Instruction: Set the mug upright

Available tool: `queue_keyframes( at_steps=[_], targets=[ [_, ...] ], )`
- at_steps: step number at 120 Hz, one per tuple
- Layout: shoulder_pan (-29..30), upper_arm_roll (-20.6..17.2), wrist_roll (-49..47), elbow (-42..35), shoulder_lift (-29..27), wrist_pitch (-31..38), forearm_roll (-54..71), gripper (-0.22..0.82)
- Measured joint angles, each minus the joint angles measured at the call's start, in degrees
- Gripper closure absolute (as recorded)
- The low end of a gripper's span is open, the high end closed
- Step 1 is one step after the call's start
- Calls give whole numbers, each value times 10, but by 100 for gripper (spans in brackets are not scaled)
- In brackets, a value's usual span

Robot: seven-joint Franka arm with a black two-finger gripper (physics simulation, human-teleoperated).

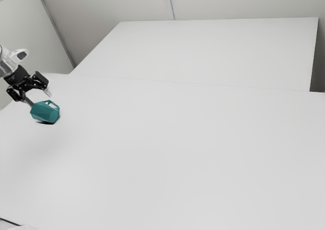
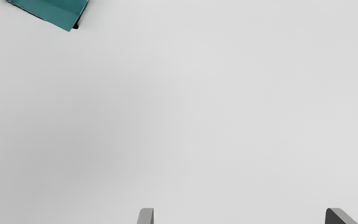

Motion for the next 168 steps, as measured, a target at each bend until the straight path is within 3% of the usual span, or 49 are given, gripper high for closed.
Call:
queue_keyframes(
  at_steps=[46, 72, 93, 139, 168],
  targets=[
    [105, 1, 252, 189, 182, -58, -80, 0],
    [119, 19, 385, 322, 297, -99, -98, 0],
    [124, 18, 463, 398, 372, -93, -152, 0],
    [132, 17, 570, 420, 431, -21, -277, 0],
    [141, 20, 606, 411, 438, -23, -295, 0]
  ],
)
